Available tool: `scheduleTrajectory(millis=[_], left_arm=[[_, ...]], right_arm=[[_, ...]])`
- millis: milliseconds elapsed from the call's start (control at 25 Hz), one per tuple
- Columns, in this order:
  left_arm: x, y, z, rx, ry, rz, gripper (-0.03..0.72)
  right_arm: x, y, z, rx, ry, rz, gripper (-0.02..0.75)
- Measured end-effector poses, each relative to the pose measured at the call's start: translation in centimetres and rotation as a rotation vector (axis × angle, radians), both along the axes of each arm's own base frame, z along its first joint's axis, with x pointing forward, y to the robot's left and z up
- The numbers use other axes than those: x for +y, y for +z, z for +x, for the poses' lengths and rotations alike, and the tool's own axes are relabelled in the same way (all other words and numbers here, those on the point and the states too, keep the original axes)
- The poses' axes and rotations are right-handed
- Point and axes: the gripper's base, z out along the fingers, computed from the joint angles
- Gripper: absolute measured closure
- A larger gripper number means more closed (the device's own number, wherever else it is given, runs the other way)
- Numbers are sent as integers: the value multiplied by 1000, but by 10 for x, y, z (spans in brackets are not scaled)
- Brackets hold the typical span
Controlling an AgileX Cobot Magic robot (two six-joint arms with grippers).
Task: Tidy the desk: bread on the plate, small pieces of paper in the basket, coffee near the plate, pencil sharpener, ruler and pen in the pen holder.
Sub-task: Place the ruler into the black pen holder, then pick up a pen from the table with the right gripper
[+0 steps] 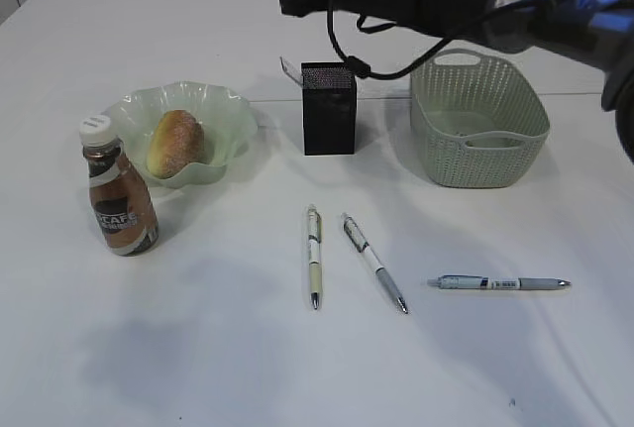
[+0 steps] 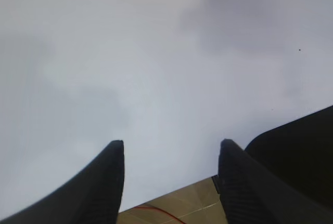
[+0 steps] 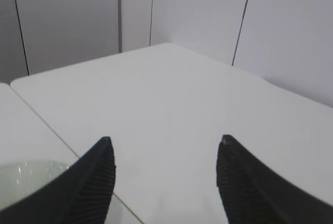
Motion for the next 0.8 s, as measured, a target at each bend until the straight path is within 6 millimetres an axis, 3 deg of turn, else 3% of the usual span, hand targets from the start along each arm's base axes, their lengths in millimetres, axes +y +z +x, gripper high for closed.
scheduleTrajectory(millis=[200, 400, 600, 800], left_arm=[[0, 0, 0, 0, 0, 0, 286], [0, 0, 0, 0, 0, 0, 286], [0, 0, 0, 0, 0, 0, 286], [0, 0, 0, 1, 0, -2, 286]], right_arm=[[-3, 54, -16, -4, 7, 58, 265], [-8, 83, -34, 62, 88, 4, 271], [-17, 96, -56, 208, 223, -69, 274], [-21, 88, -84, 414, 495, -164, 274]])
